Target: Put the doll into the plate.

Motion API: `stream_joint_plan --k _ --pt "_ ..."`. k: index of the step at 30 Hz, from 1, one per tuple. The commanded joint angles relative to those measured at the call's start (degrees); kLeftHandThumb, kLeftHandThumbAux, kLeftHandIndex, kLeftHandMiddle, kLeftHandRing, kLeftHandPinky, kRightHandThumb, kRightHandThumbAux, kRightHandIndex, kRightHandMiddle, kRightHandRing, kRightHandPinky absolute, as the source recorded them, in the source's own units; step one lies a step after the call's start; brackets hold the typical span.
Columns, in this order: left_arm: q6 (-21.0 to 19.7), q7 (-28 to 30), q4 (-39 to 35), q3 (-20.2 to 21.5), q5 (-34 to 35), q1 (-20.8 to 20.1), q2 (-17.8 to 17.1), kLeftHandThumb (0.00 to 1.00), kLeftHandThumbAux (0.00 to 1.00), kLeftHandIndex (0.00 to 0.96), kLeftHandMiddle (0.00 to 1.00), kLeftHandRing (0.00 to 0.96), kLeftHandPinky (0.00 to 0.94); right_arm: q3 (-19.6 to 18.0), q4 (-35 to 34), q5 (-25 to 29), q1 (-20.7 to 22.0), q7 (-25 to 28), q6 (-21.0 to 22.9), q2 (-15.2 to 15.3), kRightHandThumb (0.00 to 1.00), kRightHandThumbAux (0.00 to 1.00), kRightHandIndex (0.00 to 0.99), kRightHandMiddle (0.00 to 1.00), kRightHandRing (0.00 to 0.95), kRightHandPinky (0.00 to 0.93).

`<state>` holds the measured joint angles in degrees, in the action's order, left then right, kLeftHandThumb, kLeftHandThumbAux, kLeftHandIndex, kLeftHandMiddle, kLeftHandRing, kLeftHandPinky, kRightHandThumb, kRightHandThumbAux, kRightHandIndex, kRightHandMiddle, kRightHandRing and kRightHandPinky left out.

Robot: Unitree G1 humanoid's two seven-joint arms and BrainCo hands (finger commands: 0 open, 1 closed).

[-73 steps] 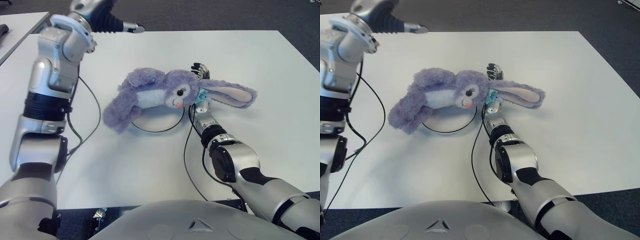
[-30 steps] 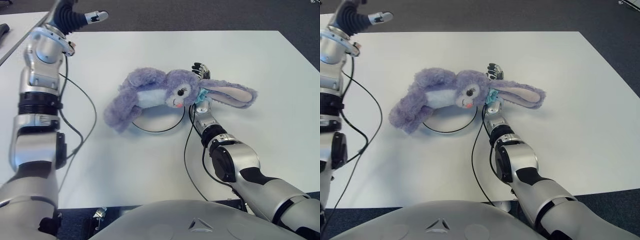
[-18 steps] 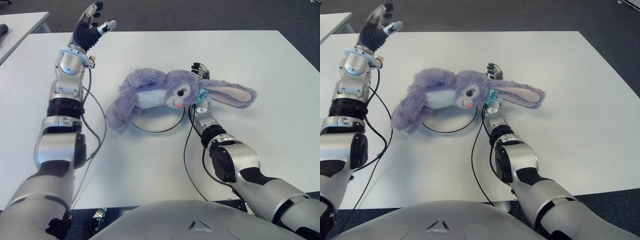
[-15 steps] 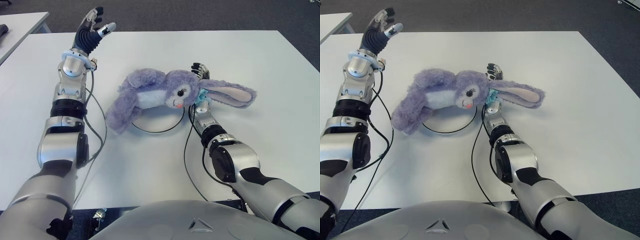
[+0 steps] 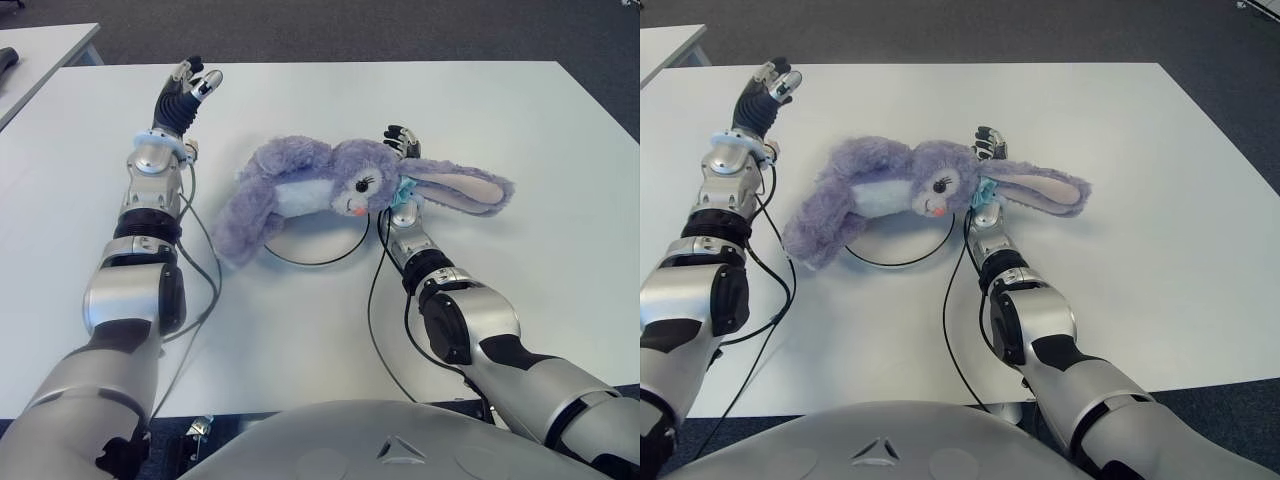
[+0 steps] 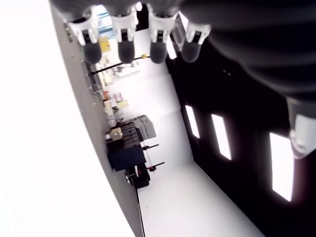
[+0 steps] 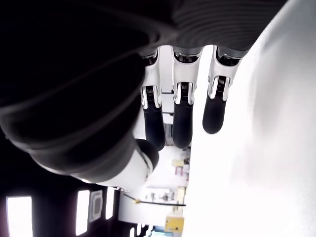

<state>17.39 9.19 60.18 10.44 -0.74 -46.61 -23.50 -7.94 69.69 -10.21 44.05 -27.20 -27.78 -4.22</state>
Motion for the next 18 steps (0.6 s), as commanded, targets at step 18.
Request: stream_joint_plan --k 18 --pt "3.3 1.1 5.7 2.4 4.5 1.1 4.6 0.000 0.430 0.000 0.000 0.000 0.000 -0.7 8.5 0.8 -12.4 0.4 7.8 -3.8 0.587 0.900 0.229 0.269 0.251 0.241"
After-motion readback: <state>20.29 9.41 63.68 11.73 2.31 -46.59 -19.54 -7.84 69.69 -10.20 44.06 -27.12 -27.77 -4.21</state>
